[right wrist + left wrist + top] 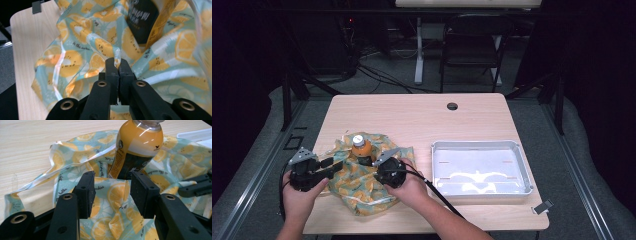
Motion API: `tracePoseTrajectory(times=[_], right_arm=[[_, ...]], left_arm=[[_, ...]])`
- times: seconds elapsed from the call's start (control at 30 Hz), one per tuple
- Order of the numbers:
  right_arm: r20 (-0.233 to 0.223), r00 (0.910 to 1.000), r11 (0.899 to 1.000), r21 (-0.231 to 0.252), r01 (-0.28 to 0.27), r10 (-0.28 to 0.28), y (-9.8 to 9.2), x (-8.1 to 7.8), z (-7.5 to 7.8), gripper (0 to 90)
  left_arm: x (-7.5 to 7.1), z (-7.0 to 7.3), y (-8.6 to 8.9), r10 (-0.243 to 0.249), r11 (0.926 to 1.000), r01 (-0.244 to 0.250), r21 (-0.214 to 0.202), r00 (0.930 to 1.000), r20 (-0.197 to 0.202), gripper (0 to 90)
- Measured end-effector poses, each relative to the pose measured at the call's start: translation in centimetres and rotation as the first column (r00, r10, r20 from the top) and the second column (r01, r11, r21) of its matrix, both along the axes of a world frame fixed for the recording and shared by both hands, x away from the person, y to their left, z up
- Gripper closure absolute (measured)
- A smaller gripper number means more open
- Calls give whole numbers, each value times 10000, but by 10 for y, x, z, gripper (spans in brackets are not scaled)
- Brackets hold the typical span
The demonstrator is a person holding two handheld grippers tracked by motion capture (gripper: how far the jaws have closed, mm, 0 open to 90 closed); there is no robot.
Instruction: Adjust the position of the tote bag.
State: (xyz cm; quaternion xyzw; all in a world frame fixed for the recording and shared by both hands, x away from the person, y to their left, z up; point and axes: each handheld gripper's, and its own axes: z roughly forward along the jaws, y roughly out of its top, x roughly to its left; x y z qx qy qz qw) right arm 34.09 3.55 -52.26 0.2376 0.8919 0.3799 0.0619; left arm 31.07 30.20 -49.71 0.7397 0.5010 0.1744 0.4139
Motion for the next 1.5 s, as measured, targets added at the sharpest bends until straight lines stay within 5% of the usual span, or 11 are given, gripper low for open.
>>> tracePoseTrajectory(times=[0.47,0.8,0.97,1.23,1.5], right_arm=[[-71,9998,9995,248,209,-207,-20,-14,-8,892],[-91,9995,9988,394,290,-287,-21,-14,-10,889],[-94,9996,9986,441,282,-278,-20,-14,-11,887],[-110,9995,9984,486,303,-298,-19,-14,-12,887],[-42,9991,9977,540,417,-415,-22,-15,-11,887]], left_arm=[[5,-16,-18,-423,9989,431,177,9981,-441,536],[7,-45,-39,-755,9969,771,139,9928,-928,505],[11,-56,-45,-486,9964,559,644,9928,-1098,501],[13,-62,-47,-498,9939,599,930,9929,-1077,880],[4,-47,-44,-944,9883,1056,1100,9903,-1023,900]])
